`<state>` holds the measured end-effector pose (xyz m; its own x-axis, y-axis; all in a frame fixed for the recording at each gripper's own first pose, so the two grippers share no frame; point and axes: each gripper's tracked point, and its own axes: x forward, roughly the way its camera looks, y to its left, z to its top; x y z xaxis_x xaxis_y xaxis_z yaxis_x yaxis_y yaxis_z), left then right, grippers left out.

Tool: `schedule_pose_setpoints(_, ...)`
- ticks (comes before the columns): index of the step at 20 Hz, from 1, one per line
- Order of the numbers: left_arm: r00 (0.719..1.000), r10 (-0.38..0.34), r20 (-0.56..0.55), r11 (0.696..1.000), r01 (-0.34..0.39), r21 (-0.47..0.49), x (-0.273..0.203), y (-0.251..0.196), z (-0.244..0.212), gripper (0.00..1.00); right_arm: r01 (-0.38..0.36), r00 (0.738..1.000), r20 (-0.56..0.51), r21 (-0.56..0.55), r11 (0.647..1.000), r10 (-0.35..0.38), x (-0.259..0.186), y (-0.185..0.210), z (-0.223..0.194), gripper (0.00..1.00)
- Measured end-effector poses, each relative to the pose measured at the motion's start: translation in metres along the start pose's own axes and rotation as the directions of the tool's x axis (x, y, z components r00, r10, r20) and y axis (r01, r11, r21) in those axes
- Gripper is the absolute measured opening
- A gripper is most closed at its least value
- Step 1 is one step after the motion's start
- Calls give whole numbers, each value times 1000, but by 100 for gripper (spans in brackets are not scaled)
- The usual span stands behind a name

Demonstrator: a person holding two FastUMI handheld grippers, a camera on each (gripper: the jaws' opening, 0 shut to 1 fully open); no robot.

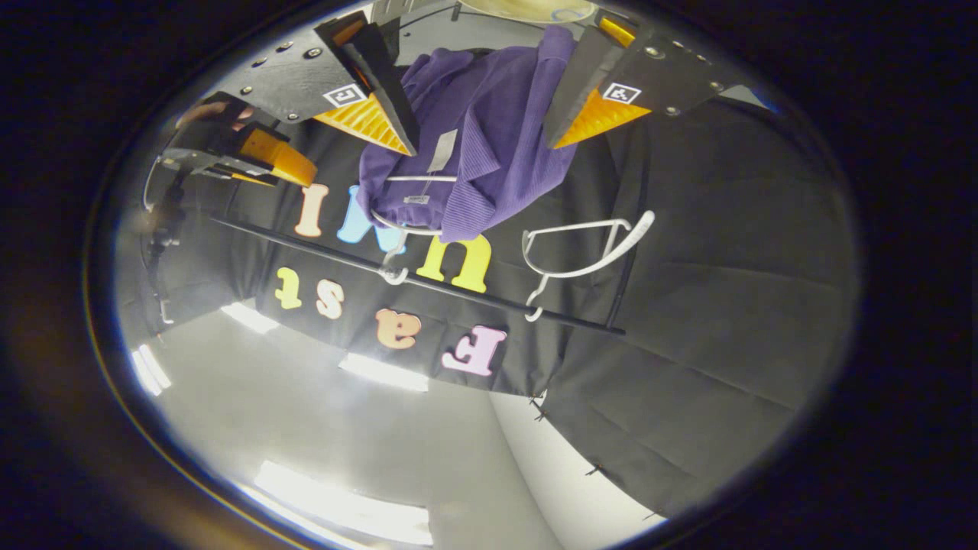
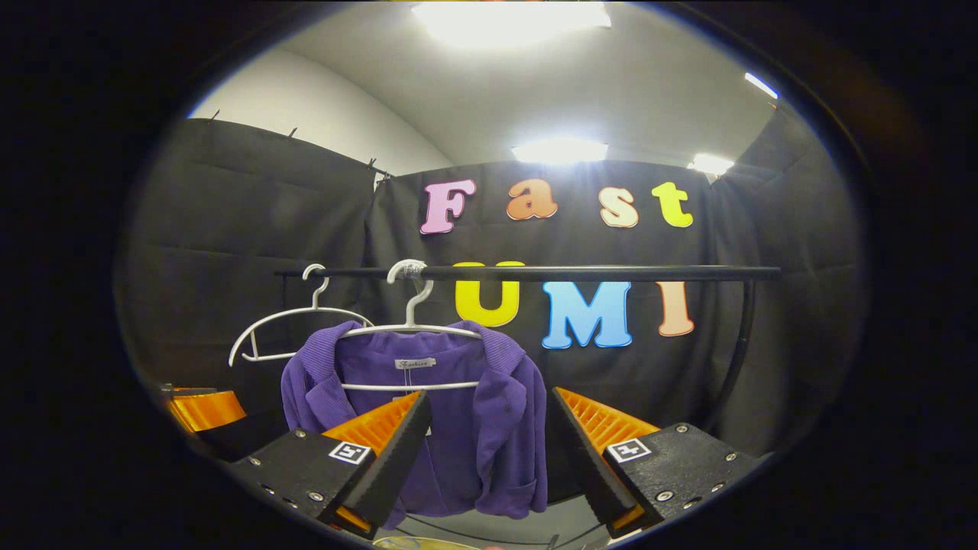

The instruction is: Grasp the clothes on the hanger with both hands and then place them into the laundry hamper below.

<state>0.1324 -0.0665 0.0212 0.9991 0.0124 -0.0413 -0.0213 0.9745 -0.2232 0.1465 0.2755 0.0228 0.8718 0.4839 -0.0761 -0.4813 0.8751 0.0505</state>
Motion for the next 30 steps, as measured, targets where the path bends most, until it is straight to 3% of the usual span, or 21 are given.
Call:
schedule_pose_setpoints(1,1000,16,6,1000,-16,2,13,-3,-1,95,-19,1000,-4,18,1000,19,13,1,-4,96)
schedule_pose_setpoints(3,997,69,14,997,-69,16,37,-5,-3,99,-43,998,-33,42,998,44,41,-2,-18,96)
schedule_pose_setpoints(5,993,115,17,993,-115,39,61,-10,-8,91,-43,998,-52,44,998,45,68,-15,-31,96)
schedule_pose_setpoints(6,990,140,12,989,-140,52,73,-11,-14,99,-47,997,-57,48,998,49,81,-19,-39,96)
schedule_pose_setpoints(8,981,194,14,978,-195,68,97,-12,-21,94,-71,995,-70,63,996,75,105,-21,-52,96)
schedule_pose_setpoints(13,934,356,20,932,-356,73,137,7,-41,99,-114,990,-77,26,993,116,148,-29,-76,96)
schedule_pose_setpoints(19,896,444,33,885,-444,144,153,24,-44,92,-174,982,-68,40,984,176,171,-24,-94,96)
schedule_pose_setpoints(20,877,479,47,863,-480,156,149,30,-43,75,-184,980,-69,49,982,187,174,-24,-95,95)
schedule_pose_setpoints(21,882,470,43,868,-470,156,152,30,-44,57,-193,978,-69,57,980,197,176,-22,-95,92)
schedule_pose_setpoints(22,887,460,36,874,-460,160,150,27,-45,40,-200,977,-67,64,978,204,177,-19,-95,82)
schedule_pose_setpoints(23,885,464,42,868,-464,176,147,27,-44,36,-203,976,-65,69,977,208,177,-19,-95,77)
schedule_pose_setpoints(24,870,488,69,850,-492,187,143,36,-38,32,-198,977,-62,73,978,202,176,-22,-94,61)
schedule_pose_setpoints(28,906,419,56,881,-421,218,145,24,-41,15,-191,978,-60,109,975,199,177,-28,-94,18)
schedule_pose_setpoints(30,927,371,47,905,-373,206,142,25,-41,10,-218,973,-55,113,970,225,174,-26,-93,10)
